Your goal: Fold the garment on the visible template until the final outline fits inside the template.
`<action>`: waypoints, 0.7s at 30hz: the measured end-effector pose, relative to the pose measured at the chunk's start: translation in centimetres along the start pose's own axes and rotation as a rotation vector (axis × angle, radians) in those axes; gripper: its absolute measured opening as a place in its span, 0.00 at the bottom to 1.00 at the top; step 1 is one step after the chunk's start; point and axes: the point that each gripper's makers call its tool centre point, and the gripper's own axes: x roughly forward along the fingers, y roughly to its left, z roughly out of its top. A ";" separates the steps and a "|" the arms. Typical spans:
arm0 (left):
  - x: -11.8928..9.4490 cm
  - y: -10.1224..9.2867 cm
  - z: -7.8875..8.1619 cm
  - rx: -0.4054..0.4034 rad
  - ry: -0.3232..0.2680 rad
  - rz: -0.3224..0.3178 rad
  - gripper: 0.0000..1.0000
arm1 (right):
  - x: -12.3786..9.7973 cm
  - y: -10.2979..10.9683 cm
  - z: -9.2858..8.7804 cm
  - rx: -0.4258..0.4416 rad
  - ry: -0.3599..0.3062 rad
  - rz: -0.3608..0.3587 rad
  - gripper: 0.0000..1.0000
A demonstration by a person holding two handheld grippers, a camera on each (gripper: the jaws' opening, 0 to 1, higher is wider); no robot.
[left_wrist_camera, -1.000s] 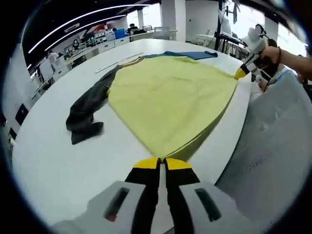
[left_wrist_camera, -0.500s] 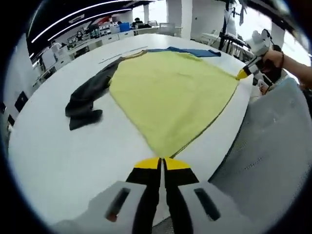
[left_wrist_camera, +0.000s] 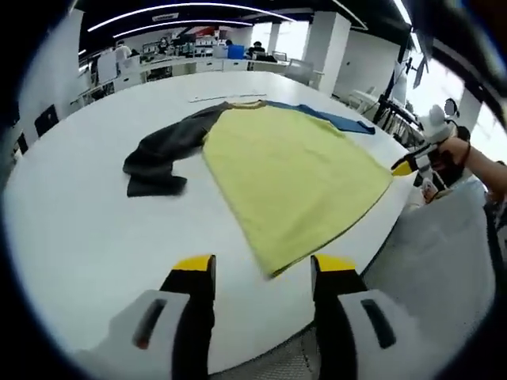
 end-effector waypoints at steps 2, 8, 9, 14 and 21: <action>-0.2 0.0 0.6 -0.027 -0.032 0.006 0.58 | -0.2 0.1 0.7 0.008 -0.029 0.007 0.48; -0.8 -0.1 2.0 -0.051 -0.096 0.017 0.72 | -0.9 -0.3 2.9 0.018 -0.097 -0.003 0.65; -0.9 -0.2 2.3 -0.060 -0.107 0.016 0.73 | -1.0 -0.6 3.2 0.024 -0.108 -0.011 0.70; -1.2 -0.9 3.2 -0.065 -0.136 0.007 0.80 | -1.4 -2.4 4.9 0.021 -0.148 -0.058 0.81; -1.4 -0.9 4.2 -0.027 -0.163 0.024 0.86 | -2.1 -5.6 6.9 0.010 -0.178 -0.090 0.81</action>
